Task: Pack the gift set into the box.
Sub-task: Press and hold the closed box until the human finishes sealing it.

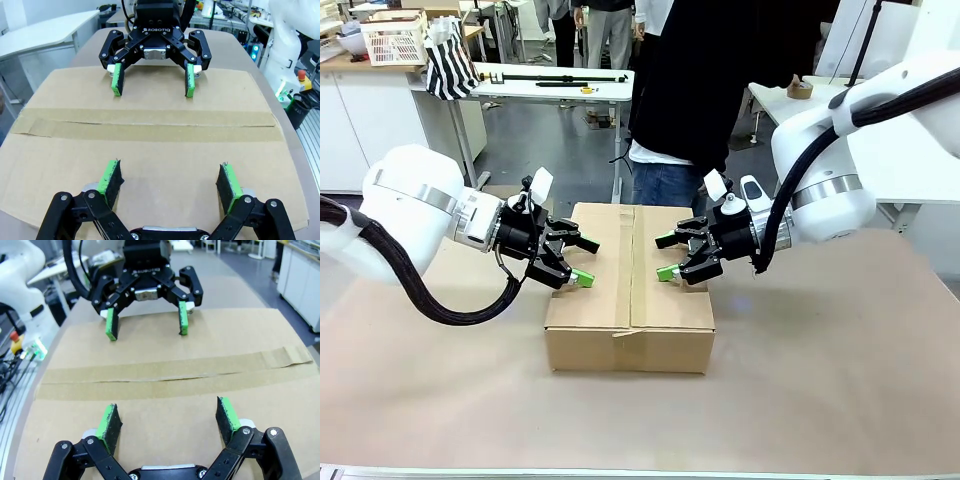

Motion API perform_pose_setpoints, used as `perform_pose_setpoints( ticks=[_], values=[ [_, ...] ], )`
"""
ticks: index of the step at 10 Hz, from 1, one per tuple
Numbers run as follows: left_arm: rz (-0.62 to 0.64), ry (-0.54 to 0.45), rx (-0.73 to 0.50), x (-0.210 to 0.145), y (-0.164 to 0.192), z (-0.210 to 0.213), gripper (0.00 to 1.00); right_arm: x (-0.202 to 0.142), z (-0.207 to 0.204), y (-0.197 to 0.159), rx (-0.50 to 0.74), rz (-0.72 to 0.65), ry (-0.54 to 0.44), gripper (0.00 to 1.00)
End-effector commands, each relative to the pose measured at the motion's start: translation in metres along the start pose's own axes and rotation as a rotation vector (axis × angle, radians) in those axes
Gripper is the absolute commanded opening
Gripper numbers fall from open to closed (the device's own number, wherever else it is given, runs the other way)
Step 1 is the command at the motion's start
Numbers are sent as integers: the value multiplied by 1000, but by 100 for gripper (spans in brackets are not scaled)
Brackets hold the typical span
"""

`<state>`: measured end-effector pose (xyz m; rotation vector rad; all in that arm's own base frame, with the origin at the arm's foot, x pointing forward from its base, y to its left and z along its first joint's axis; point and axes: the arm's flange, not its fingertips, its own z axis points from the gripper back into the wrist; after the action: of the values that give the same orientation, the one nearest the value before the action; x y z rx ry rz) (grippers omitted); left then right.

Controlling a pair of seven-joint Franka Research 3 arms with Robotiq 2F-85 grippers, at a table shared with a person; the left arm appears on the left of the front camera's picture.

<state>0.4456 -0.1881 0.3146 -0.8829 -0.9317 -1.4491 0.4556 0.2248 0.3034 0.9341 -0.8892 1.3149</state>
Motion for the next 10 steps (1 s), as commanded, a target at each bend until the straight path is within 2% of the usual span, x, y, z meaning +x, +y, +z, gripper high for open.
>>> perform_pose_setpoints(
  ticks=[1, 10],
  values=[
    [2, 1, 1, -1, 0, -1, 100, -4, -1, 1, 3, -2, -3, 100],
    [2, 1, 1, -1, 0, -1, 100, -4, -1, 1, 3, -2, -3, 100]
  ],
)
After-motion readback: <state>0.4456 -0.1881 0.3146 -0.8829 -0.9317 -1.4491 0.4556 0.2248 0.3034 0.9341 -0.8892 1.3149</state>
